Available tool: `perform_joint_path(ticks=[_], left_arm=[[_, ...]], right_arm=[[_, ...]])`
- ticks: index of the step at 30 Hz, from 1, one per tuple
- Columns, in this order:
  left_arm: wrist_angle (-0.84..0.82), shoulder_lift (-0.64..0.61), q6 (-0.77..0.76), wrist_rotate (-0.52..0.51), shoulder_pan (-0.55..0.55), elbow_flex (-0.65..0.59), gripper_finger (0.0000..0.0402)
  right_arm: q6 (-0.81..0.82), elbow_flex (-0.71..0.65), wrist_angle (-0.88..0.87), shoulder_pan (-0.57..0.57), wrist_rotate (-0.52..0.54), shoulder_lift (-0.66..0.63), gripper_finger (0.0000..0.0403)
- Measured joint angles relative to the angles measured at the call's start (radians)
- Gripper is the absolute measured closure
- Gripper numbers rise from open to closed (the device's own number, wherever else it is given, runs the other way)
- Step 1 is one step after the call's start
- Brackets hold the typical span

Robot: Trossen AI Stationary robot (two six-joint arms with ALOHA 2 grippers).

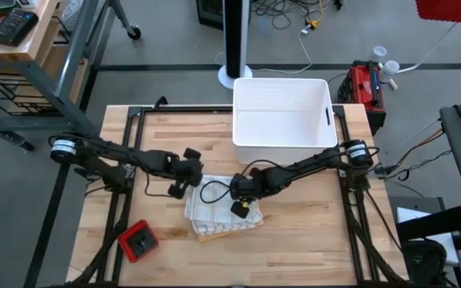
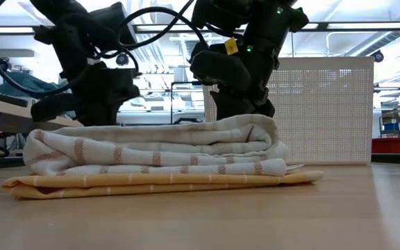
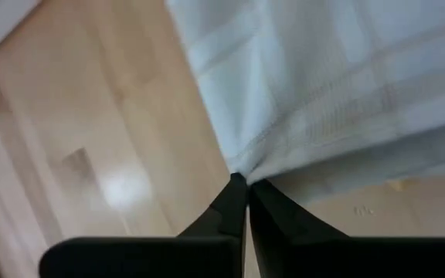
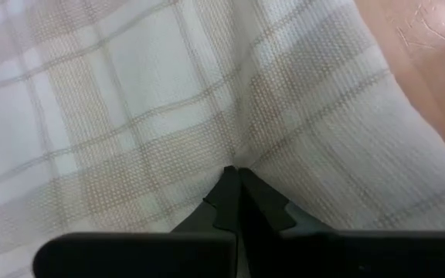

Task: Fold towel
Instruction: Stack the light gray patterned towel on top of the brown patterned towel

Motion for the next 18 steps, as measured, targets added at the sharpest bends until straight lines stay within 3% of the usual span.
perform_joint_path(ticks=[8,14,18], left_arm=[[-0.044,-0.061,-0.242,-0.066,0.0,0.0,0.0401],[-0.16,-0.079,-0.385,-0.031,-0.005,0.0,0.0401],[-0.199,-0.081,-0.401,-0.007,-0.01,0.0,0.0401]], right_arm=[[0.014,-0.001,-0.004,0.0,-0.002,0.0,0.0403],[0.02,-0.002,-0.001,-0.001,0.001,0.0,0.0403],[0.024,-0.002,-0.004,-0.001,0.001,0.0,0.0403]])
